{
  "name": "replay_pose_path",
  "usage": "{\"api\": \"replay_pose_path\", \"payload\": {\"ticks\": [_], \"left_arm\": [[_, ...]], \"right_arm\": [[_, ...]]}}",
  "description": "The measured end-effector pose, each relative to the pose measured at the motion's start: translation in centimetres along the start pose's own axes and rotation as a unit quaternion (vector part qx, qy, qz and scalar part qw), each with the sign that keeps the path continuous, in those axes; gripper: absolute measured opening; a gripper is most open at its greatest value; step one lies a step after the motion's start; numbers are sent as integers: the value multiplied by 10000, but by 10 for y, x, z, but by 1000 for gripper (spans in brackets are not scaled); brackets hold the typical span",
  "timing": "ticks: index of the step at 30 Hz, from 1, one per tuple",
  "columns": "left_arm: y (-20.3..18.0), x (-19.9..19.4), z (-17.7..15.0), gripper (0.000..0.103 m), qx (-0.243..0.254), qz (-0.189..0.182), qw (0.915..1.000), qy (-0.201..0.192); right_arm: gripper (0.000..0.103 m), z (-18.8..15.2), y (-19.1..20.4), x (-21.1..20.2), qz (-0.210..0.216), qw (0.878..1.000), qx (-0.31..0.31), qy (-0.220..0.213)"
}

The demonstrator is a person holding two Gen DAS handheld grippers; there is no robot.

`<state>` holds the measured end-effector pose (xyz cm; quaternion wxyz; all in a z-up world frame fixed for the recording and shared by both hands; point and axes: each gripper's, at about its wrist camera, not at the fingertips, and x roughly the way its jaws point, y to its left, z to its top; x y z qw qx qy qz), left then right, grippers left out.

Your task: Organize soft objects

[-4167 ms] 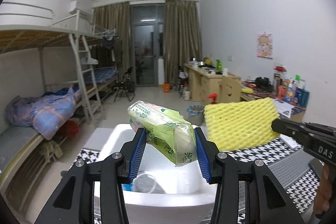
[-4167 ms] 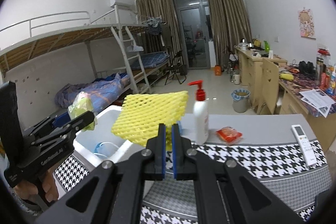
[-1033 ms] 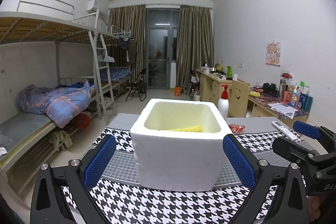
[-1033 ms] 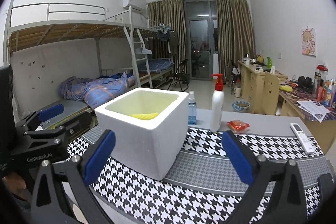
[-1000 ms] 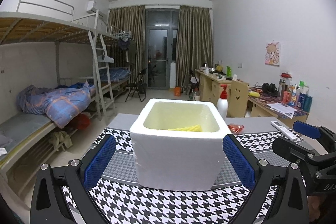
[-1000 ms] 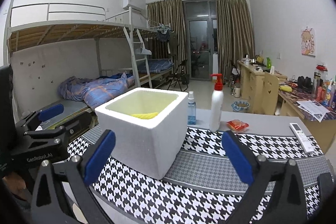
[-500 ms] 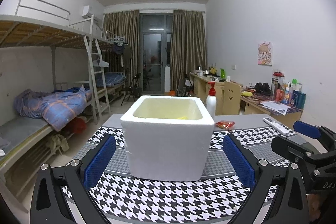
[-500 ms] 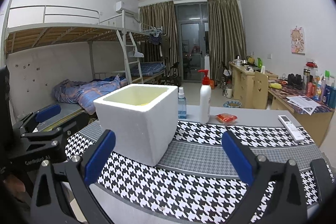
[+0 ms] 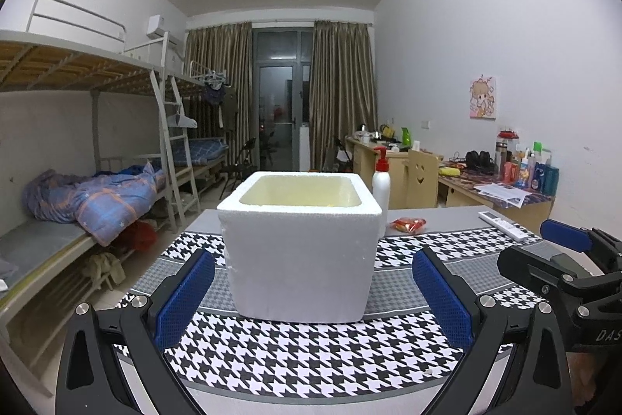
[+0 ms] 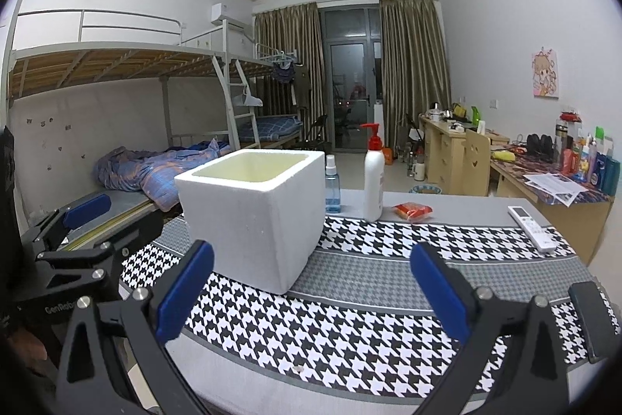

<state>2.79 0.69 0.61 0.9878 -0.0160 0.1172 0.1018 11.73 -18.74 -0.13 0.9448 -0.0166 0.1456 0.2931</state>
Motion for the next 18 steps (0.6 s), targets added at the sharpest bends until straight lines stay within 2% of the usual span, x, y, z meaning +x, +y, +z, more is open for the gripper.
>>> {"api": "replay_pose_path", "payload": {"ticks": [18], "left_arm": [[-3, 3, -5, 102, 65, -55, 9998, 180]], "right_arm": [[102, -6, -4, 1, -29, 10000, 61, 68]]}}
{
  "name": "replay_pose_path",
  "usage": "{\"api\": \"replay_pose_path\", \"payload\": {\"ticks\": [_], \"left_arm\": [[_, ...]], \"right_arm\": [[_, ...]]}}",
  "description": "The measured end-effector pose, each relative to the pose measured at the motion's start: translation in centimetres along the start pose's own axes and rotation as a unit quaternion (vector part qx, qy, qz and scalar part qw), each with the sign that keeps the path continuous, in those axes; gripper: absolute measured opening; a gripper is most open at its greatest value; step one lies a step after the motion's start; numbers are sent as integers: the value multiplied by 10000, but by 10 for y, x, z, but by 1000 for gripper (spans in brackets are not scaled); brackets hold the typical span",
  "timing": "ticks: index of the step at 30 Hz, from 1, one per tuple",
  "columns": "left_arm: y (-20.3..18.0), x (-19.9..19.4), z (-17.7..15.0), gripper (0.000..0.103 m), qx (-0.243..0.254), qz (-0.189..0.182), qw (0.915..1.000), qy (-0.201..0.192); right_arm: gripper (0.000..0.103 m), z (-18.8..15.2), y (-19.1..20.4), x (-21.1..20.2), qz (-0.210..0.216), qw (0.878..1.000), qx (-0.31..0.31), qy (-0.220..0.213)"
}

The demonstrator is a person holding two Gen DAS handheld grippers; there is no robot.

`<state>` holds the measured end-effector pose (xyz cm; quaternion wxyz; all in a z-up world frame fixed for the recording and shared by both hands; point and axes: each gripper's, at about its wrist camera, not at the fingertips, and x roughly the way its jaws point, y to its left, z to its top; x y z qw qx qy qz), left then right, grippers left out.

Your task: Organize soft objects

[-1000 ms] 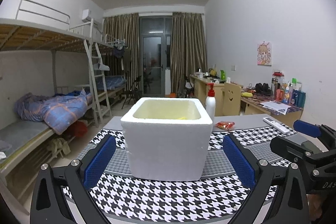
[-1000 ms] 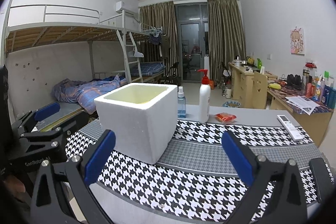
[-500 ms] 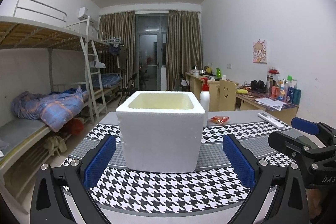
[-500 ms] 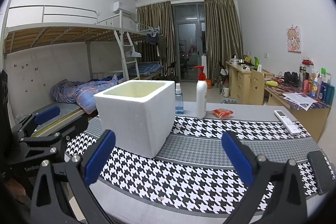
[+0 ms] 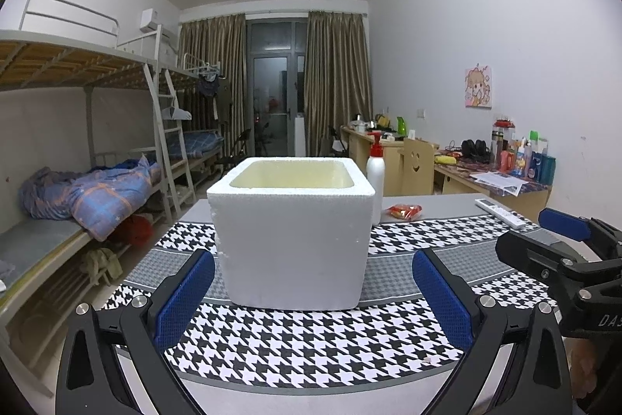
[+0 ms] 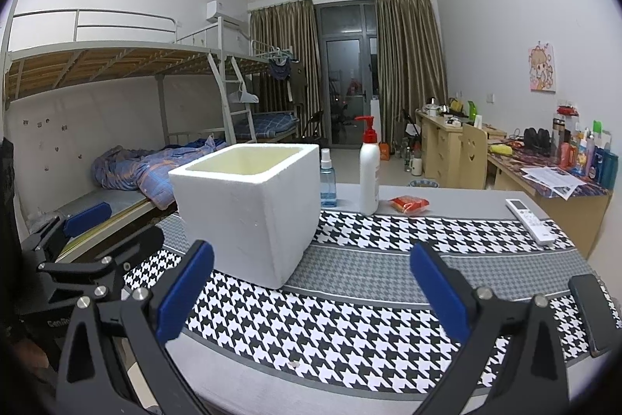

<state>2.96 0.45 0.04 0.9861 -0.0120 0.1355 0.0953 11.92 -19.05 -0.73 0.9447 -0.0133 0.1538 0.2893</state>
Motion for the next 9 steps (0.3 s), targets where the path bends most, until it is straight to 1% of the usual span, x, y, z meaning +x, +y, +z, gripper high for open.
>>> {"api": "replay_pose_path", "payload": {"ticks": [9], "left_arm": [[-2, -2, 0, 102, 12, 2, 10000, -62]], "right_arm": [[102, 0, -1, 1, -7, 10000, 20, 19]]}}
